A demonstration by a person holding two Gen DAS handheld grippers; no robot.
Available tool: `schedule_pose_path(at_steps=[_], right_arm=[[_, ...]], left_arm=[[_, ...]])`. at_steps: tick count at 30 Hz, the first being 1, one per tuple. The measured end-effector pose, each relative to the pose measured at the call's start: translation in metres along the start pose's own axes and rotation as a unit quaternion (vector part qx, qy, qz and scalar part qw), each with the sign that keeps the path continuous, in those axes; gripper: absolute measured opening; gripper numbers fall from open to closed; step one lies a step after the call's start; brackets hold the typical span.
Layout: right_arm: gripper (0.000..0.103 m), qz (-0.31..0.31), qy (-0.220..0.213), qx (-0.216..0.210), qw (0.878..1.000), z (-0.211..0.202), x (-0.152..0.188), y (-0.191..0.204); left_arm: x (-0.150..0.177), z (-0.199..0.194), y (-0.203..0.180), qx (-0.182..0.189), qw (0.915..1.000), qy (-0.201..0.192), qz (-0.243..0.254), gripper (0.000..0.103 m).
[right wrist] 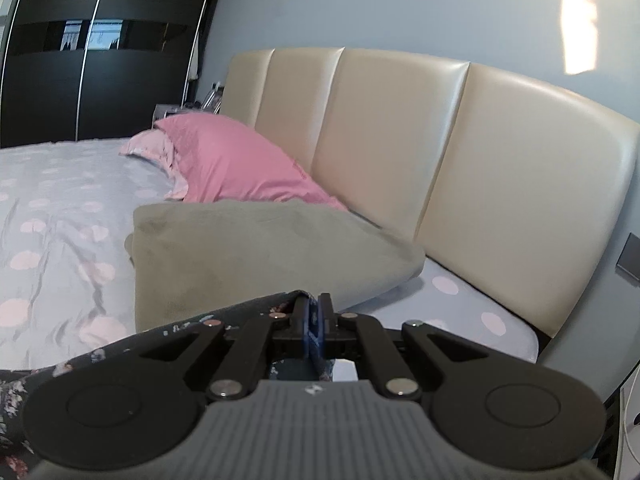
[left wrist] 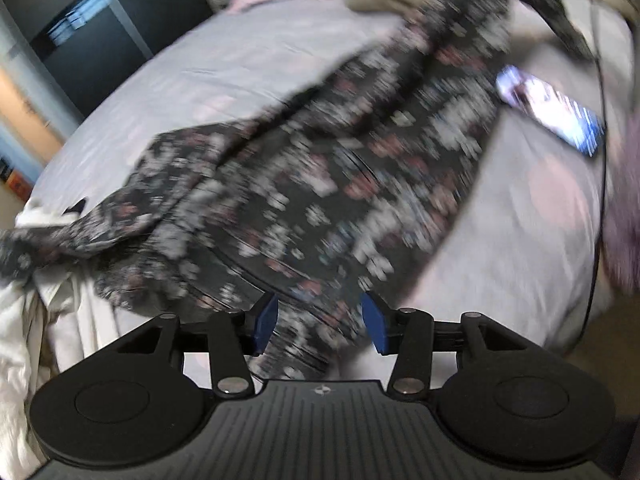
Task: Fold clothes
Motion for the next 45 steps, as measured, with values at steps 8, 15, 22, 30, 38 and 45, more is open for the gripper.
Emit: schedule_pose_path(at_steps=[8, 15, 22, 30, 38, 45], right_arm=[[0.005, -0.011, 0.005, -0.013, 1.0, 0.006, 0.003, 0.011], [0.005, -0.017, 0.014, -0.004, 1.0, 0.013, 0.004, 0.016], [0.005, -0.028, 0.011, 0.007, 1.0, 0.019, 0.005, 0.019], [0.005, 0.008, -0.007, 0.038, 0.999, 0.006, -0.006, -0.003], [0.005, 0.069, -0.049, 0.093, 0.992, -0.024, -0.037, -0.051], [0.005, 0.118, -0.115, 0.164, 0.973, -0.065, -0.081, -0.12]], left_arm=[[0.017, 0.024, -0.032, -0.005, 0.9965, 0.008, 0.083, 0.049], [0.009, 0.04, -0.027, -0.022, 0.9975, -0.003, 0.066, 0.045], [-0.008, 0.03, -0.001, -0.018, 0.9995, -0.017, -0.02, 0.007], [-0.045, -0.046, 0.047, -0.043, 0.9892, -0.11, -0.086, 0.004], [-0.094, -0.16, 0.066, -0.014, 0.9705, -0.227, -0.081, 0.004], [-0.129, -0.275, 0.074, 0.079, 0.9351, -0.335, -0.086, 0.004]])
Point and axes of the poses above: each gripper's, at about its wrist camera, not at the fingertips, and z roughly the way its jaws point, y to its left, x to its underside, the point moved 6 cm from there along z, roughly the way its jaws point, and after that the axes turned 2 degrees about -y, right-handed, at the moved point
